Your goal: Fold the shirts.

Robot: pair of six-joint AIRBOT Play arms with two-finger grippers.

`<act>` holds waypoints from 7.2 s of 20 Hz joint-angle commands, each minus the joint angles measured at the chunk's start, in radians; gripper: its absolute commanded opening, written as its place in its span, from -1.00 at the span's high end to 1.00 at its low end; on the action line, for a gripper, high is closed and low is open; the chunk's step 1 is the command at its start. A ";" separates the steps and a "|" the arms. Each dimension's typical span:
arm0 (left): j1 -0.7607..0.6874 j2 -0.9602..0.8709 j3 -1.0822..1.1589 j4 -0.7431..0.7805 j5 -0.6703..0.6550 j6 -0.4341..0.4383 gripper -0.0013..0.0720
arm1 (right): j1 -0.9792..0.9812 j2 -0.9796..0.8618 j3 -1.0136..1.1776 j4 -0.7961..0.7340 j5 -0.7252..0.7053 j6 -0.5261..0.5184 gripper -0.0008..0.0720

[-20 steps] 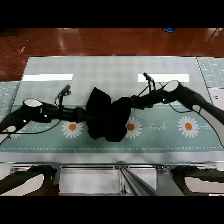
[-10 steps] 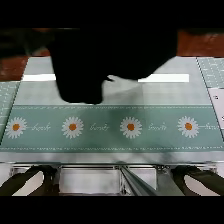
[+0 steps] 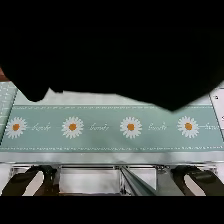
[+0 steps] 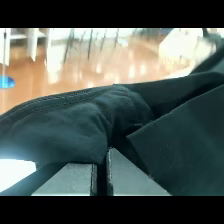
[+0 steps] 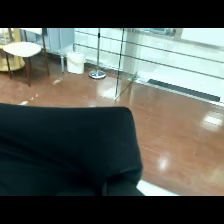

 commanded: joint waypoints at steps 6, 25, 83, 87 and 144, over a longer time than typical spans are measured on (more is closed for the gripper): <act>-0.001 0.180 -0.515 0.089 -0.215 -0.170 0.90 | 0.000 0.048 -0.287 0.011 0.180 0.034 0.91; -0.187 -0.563 -0.677 0.167 0.323 0.054 -0.42 | -0.091 -0.785 -0.386 0.002 -0.052 0.061 -0.16; 0.089 -0.217 -0.122 0.077 0.401 -0.169 0.90 | -0.282 -0.421 -0.047 0.320 -0.068 -0.007 0.92; 0.142 -0.040 -0.006 0.244 0.412 -0.172 0.91 | -0.282 -0.294 0.105 0.283 -0.076 -0.052 0.92; -0.042 -0.874 -0.407 0.756 0.025 -0.195 0.90 | -0.347 -1.099 -0.431 0.187 0.144 -0.082 0.91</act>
